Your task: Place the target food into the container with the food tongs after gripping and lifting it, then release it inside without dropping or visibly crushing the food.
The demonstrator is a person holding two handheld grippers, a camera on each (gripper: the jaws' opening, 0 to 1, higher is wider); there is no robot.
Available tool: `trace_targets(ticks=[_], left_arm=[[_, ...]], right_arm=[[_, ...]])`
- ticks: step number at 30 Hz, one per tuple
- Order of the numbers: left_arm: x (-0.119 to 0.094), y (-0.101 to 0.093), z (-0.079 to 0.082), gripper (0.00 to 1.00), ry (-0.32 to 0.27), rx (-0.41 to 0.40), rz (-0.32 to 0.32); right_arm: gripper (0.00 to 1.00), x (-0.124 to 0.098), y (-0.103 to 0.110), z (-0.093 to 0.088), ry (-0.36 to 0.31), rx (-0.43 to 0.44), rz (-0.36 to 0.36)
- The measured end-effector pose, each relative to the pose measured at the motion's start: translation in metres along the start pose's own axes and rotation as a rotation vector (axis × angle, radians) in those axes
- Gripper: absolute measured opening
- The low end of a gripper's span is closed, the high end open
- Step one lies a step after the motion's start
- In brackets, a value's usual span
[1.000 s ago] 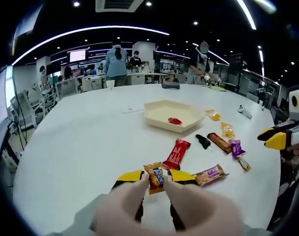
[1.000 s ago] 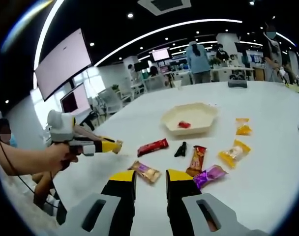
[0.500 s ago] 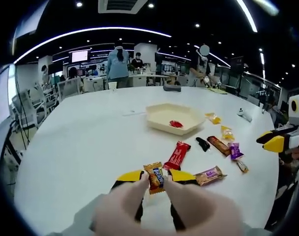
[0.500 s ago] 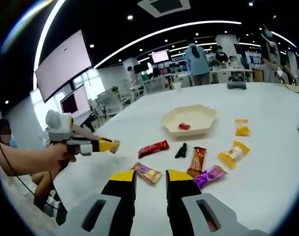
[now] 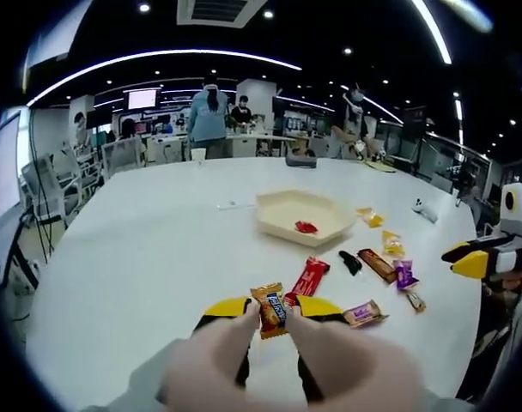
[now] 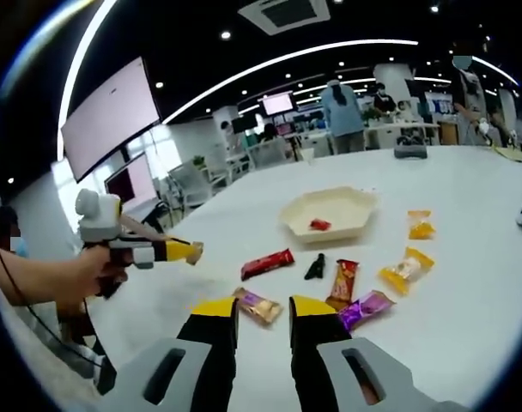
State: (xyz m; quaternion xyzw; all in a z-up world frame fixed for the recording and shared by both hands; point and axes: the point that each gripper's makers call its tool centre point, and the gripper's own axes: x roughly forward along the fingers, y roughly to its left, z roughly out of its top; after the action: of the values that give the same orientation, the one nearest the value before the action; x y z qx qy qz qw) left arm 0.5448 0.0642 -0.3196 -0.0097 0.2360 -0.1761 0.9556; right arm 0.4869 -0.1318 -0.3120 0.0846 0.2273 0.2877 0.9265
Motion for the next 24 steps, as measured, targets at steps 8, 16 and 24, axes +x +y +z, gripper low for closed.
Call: trace_targets(ticks=[8,16,24], left_arm=[[0.005,-0.003,0.013,0.17,-0.014,0.017,-0.016],[0.017,-0.006,0.027,0.17,-0.024,0.031,-0.033],[0.030,-0.015,0.041,0.17,-0.034,0.038,-0.059]], right_arm=[[0.22,-0.004,-0.004,0.004,-0.016,0.003,-0.019],[0.22,-0.013,-0.013,0.003,-0.027,0.011,-0.050],[0.22,-0.017,-0.018,0.002,-0.029,0.022,-0.070]])
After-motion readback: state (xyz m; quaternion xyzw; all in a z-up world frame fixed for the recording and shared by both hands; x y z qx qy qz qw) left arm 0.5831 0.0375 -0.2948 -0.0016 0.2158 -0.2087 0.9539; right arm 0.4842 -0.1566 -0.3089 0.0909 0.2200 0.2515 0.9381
